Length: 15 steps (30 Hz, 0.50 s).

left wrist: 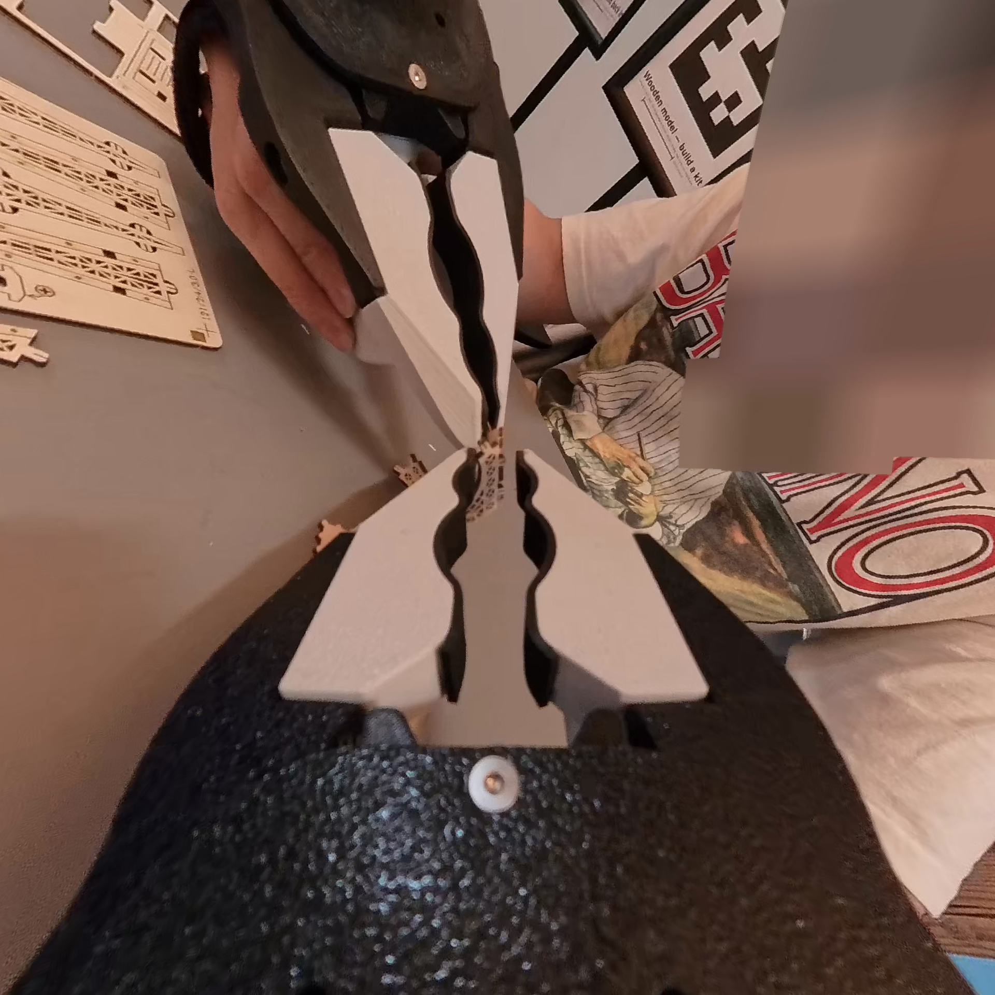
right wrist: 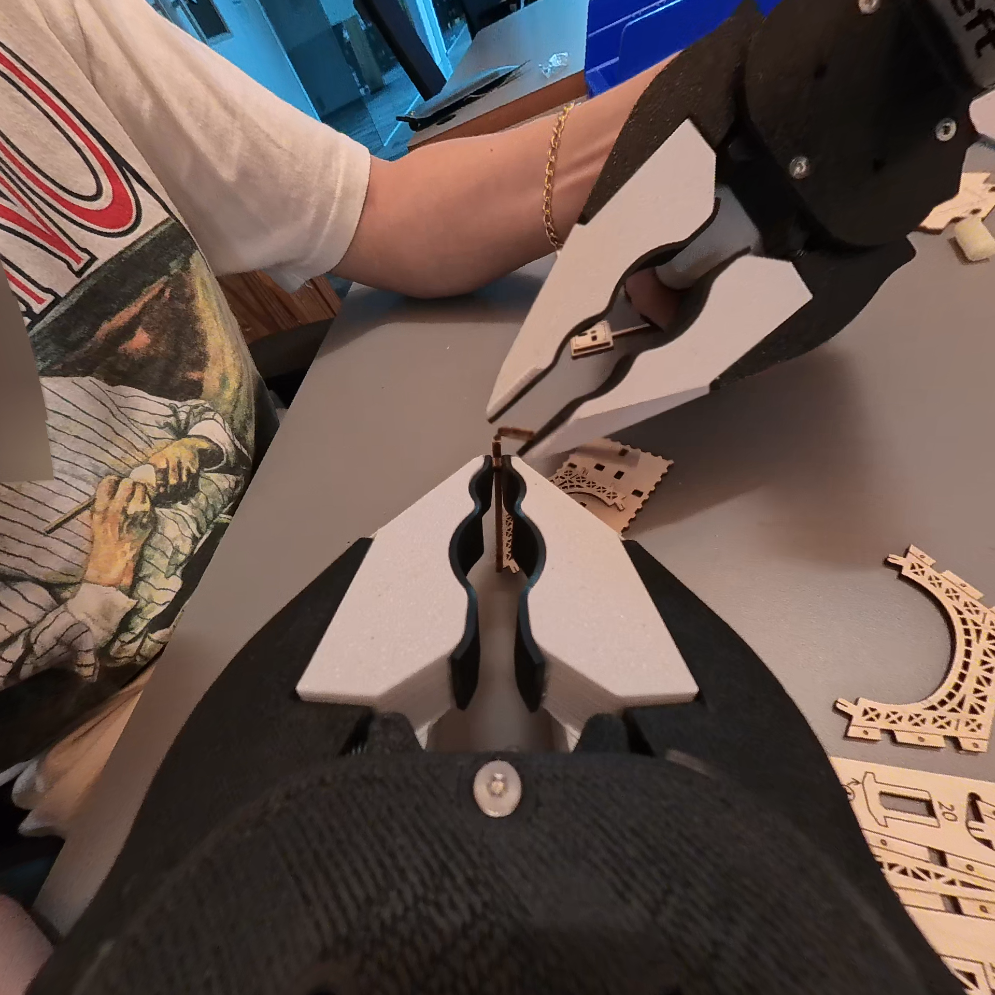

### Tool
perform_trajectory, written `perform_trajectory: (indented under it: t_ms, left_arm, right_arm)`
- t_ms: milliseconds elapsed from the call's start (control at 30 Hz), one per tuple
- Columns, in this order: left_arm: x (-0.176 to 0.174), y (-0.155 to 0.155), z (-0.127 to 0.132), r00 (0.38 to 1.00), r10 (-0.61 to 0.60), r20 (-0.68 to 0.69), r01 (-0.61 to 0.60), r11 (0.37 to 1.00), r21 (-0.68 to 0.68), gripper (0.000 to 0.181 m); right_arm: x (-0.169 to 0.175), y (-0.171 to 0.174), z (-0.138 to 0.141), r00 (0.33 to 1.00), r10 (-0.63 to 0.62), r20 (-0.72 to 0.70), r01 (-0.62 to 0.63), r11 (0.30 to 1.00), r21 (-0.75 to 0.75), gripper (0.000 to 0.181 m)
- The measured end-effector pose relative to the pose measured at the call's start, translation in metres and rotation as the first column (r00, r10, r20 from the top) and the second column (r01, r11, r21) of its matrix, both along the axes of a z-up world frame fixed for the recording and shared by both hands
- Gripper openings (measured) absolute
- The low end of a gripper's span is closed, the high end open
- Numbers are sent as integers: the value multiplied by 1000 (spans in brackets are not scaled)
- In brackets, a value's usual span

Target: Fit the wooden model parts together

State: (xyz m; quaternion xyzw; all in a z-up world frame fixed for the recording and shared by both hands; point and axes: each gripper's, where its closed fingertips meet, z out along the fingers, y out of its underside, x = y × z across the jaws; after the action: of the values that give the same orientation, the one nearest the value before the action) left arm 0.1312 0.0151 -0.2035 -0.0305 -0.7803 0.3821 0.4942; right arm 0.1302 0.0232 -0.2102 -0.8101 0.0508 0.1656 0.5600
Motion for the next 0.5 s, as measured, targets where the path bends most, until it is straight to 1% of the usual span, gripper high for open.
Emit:
perform_trajectory:
  t_ms: [100,133,300,367,400,433,500]
  left_arm:
    - [0,0,0,1000,-1,9,1,1000,-8,10]
    - [1,-1,0,1000,6,13,-5,1000,-9,1]
    - [1,-1,-4,998,5,55,-5,1000,-12,0]
    - [3,-1,-1,999,14,47,-14,1000,-17,0]
    - [8,-1,1,998,34,51,-33,999,-19,5]
    - [14,-2,2,996,64,68,-62,998,-23,6]
    - [28,-4,-3,979,136,150,-135,991,-16,8]
  right_arm:
    - [0,0,0,1000,0,4,0,1000,0,1]
    - [1,0,0,1000,-6,2,6,1000,0,1]
    - [-1,1,-4,1000,2,7,-2,1000,-24,1]
    - [-4,0,-4,1000,18,12,-18,1000,-22,1]
    - [-6,0,-2,999,33,20,-33,999,-10,1]
    - [-10,-2,1,998,51,29,-51,999,7,1]
    - [-21,-6,6,996,92,-6,-92,995,41,1]
